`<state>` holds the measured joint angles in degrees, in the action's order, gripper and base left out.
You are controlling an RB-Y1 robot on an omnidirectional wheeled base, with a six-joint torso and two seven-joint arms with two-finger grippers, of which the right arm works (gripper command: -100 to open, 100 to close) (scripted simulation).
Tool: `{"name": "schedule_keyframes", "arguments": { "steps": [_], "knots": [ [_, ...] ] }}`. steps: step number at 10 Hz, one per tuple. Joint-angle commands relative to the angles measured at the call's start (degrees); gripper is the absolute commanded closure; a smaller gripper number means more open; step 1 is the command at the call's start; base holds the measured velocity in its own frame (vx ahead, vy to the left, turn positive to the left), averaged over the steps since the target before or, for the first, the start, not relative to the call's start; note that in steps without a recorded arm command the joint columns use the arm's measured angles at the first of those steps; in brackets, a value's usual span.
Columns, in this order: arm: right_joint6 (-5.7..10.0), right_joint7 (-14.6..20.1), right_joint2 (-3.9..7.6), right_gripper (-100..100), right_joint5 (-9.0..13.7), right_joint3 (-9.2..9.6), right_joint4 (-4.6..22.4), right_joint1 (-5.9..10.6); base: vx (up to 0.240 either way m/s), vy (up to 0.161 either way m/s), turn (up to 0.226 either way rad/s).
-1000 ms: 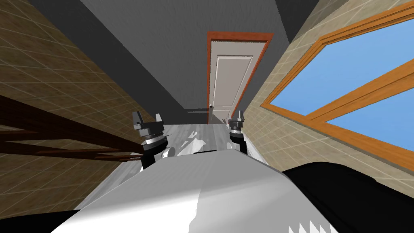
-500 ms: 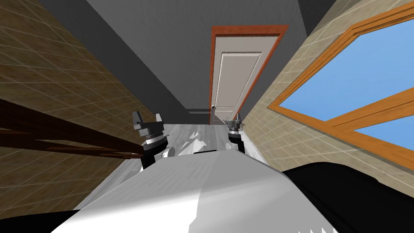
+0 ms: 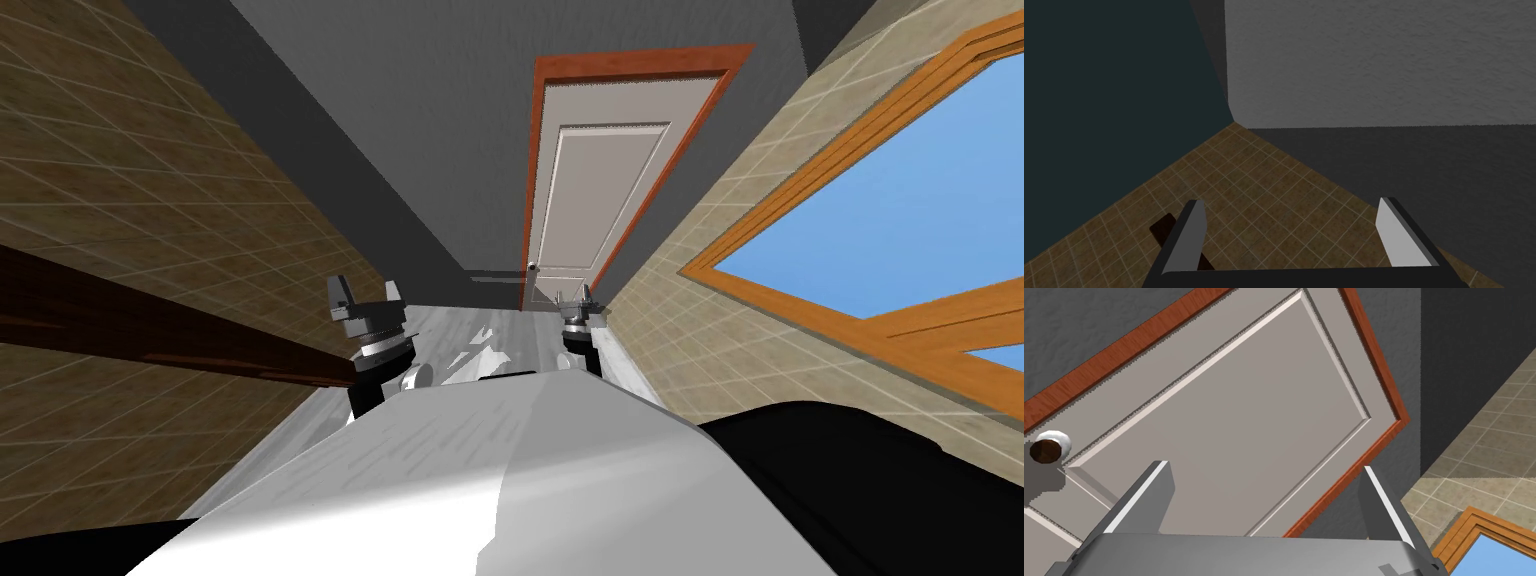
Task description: Pull the door open
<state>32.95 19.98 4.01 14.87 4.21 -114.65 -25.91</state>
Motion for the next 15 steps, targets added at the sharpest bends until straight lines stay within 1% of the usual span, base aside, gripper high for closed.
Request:
{"name": "schedule_keyframes", "arguments": {
  "steps": [1, 7, 15],
  "knots": [
    [0.82, 1.8, 0.75, -100, 1.48, 0.18, 2.12, 0.39, 0.095, 0.002, 0.093],
    [3.37, 8.21, 3.2, -100, 7.27, 0.86, 10.43, 2.58, 0.097, -0.013, 0.106],
    [7.1, 17.61, 6.54, -100, 15.74, 1.85, 22.61, 5.79, 0.099, -0.018, 0.116]
  ]
}}
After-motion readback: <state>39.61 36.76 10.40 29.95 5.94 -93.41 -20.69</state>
